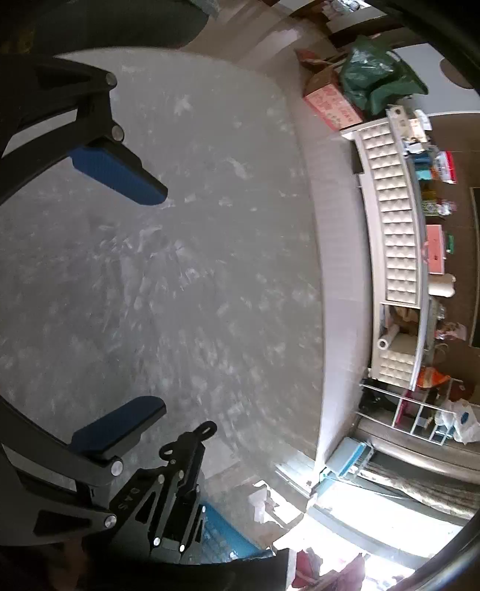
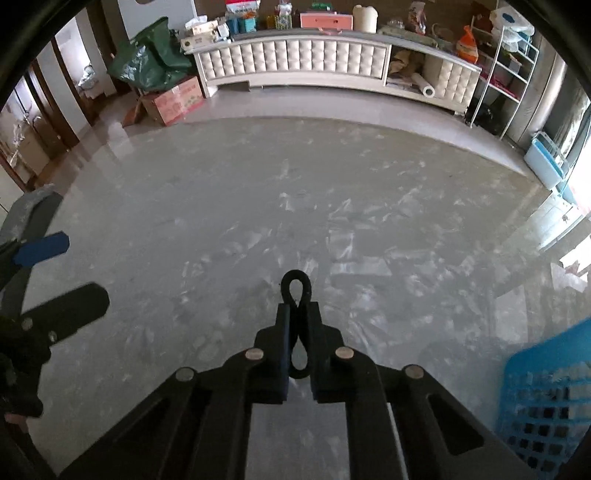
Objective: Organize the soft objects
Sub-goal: 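Carry the black ring into the basket and open the right gripper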
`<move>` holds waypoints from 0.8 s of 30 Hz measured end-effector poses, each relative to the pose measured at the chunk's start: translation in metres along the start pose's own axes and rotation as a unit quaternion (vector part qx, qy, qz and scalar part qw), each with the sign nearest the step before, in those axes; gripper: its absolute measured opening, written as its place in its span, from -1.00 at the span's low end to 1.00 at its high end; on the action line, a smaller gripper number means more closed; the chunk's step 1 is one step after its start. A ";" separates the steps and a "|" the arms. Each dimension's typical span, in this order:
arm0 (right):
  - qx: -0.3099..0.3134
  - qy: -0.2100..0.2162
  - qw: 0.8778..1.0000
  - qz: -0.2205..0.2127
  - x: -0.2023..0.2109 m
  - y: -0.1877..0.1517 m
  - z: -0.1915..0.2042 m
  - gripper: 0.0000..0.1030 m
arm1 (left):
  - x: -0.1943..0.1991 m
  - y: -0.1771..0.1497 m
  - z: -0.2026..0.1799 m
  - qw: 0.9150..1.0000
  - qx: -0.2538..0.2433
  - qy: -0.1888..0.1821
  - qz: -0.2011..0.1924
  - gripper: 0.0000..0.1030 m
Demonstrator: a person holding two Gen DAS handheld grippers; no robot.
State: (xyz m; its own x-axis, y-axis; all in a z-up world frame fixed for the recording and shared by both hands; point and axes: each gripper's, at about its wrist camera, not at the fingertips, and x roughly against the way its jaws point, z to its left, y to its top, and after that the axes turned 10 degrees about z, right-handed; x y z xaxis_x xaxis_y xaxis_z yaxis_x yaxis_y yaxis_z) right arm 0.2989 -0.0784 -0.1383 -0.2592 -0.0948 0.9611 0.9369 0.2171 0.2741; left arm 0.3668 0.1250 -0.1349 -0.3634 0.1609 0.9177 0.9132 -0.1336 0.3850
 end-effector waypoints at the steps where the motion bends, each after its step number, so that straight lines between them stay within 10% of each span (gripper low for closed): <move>1: -0.001 0.007 1.000 -0.005 0.009 -0.003 -0.001 -0.85 | 0.011 -0.001 -0.006 1.000 -0.002 0.001 -0.004 1.00; 24: 0.024 0.018 0.991 -0.131 0.216 -0.108 -0.040 -0.85 | 0.174 -0.047 -0.141 0.993 -0.056 0.010 -0.102 1.00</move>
State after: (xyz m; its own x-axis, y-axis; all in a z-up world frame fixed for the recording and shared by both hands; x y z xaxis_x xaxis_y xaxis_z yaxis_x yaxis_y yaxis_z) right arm 0.1511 -0.1609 0.0383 -0.4824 -0.1893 0.8552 0.8261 0.2264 0.5161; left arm 0.2348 0.0213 0.0206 -0.5427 0.1773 0.8210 0.7944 -0.2092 0.5703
